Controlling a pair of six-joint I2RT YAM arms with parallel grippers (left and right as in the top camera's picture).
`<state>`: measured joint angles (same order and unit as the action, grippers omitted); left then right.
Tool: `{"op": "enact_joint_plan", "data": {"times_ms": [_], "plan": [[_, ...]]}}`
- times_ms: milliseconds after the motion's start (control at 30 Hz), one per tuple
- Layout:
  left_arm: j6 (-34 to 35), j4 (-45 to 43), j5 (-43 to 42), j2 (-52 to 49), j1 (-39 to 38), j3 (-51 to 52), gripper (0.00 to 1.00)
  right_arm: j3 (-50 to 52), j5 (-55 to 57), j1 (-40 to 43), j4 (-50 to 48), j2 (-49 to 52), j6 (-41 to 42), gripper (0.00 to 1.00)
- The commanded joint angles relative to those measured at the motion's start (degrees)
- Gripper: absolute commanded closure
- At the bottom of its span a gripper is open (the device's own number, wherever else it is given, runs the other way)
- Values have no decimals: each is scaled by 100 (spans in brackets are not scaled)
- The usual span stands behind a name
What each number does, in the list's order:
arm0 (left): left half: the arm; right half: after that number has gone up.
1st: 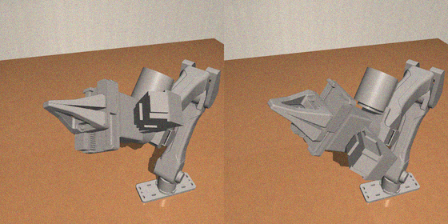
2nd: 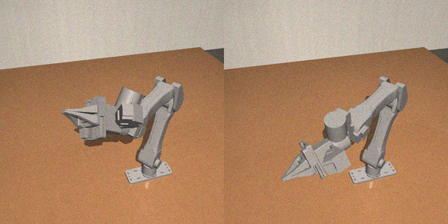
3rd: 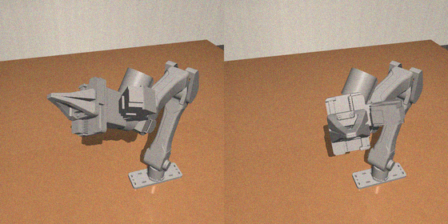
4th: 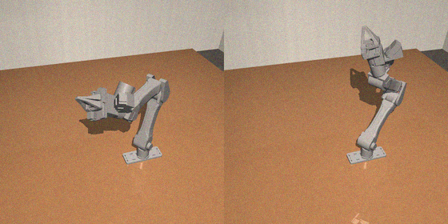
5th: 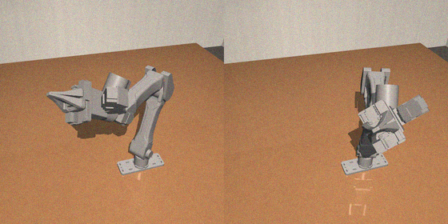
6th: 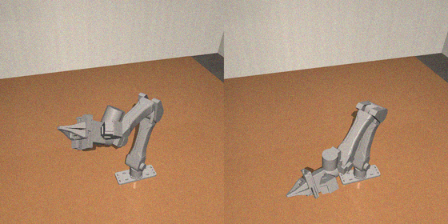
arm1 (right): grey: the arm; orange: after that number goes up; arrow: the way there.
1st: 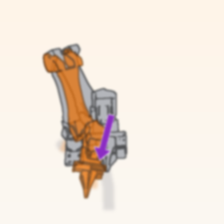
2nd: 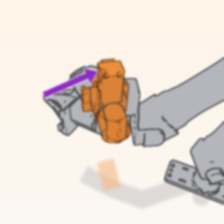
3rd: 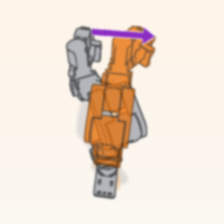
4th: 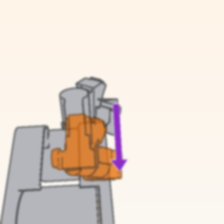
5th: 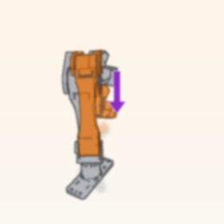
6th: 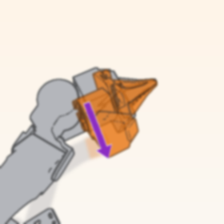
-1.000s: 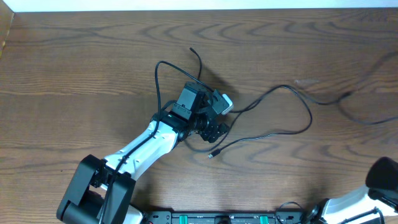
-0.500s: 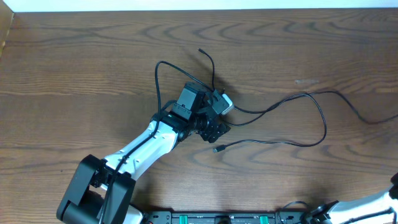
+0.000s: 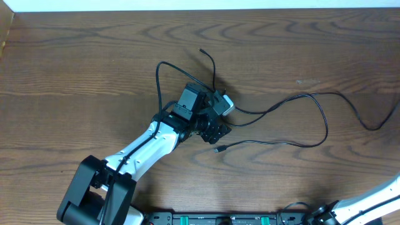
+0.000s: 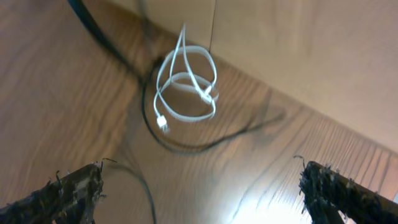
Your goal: Untangle cables
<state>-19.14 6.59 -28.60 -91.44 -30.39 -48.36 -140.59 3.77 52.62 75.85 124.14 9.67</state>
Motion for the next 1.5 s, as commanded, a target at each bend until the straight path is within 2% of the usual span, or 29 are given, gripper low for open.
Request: {"op": "enact_joint_plan", "data": {"times_ms": [0, 133, 333, 467, 633, 733, 1067, 1167, 1333, 1467], "plan": [[-11, 17, -35, -33, 9, -61, 27, -61, -24, 4, 168, -2, 431, 1], [-11, 20, -35, -33, 9, -61, 27, -61, -31, -28, 369, -4, 610, 1], [-13, 15, -33, -33, 9, -61, 27, -61, -286, -450, 870, -4, 385, 1], [-13, 17, -33, -33, 9, -61, 27, -61, -431, -1062, 1261, -4, 133, 1], [-13, 17, -33, -33, 9, -61, 27, -44, -221, -1993, 1591, -4, 376, 1], [-13, 17, -33, -33, 9, -61, 27, 79, 282, -2509, 1635, -4, 1344, 1], [-11, 20, -35, -33, 9, -61, 27, 852, 1012, -3716, 1755, -4, 6085, 1], [-11, 22, -35, -33, 9, -61, 27, 1279, 1034, -4000, 1753, -4, 7248, 1], [-11, 48, -35, -33, 9, -61, 27, 2055, 1414, -4409, 1447, -4, 8231, 1], [-11, 105, -35, -33, 9, -61, 27, 2662, 1692, -4610, 911, -4, 8395, 1]]}}
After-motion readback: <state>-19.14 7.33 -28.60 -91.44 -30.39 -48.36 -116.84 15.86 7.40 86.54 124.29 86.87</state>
